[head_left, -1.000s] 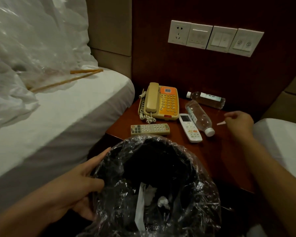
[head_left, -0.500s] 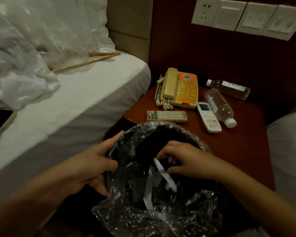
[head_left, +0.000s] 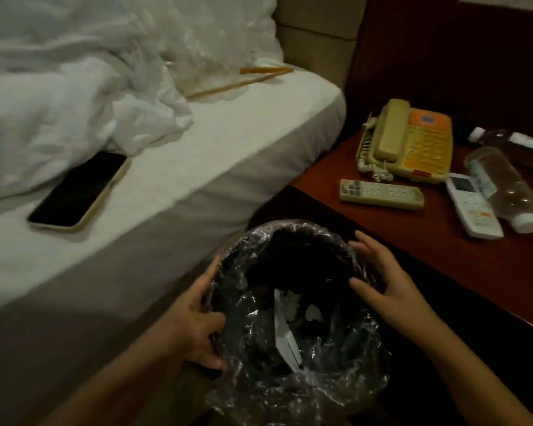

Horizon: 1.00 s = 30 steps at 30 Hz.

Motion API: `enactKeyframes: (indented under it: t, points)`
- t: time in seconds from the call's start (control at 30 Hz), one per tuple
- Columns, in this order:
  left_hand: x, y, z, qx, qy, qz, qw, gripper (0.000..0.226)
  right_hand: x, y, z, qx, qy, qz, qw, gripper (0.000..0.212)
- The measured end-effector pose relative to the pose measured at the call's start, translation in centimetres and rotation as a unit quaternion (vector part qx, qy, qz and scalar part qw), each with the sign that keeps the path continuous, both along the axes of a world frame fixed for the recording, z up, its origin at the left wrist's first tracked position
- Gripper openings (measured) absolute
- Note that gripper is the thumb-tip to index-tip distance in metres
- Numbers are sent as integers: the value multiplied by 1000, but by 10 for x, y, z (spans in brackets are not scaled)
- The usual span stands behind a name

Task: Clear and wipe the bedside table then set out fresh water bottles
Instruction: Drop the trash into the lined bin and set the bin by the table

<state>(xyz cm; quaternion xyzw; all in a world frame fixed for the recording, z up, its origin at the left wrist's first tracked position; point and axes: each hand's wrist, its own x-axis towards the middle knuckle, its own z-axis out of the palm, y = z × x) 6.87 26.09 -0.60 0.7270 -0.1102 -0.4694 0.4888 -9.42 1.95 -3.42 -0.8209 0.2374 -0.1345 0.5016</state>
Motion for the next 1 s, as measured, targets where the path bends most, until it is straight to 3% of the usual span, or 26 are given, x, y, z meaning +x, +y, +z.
enactKeyframes:
  t: [0.03,0.1,0.23,0.37,0.6,1.0]
  points:
    - [-4,8,-8,1,14,32,999,93,4,8,-11,70,32,16,997,75]
    - [-10,25,-25,17,63,97,993,90,16,22,-34,118,87,58,987,80]
    - [-24,62,-73,31,112,179,977,87,50,50,-79,103,168,128,972,73]
    - [-30,93,-124,61,61,262,961,85,87,78,-121,58,231,163,957,68]
    - [-24,143,-170,65,90,318,942,84,123,120,-166,7,224,228,947,64]
    - [-35,188,-191,80,-25,378,922,79,136,170,-163,-104,210,249,940,75]
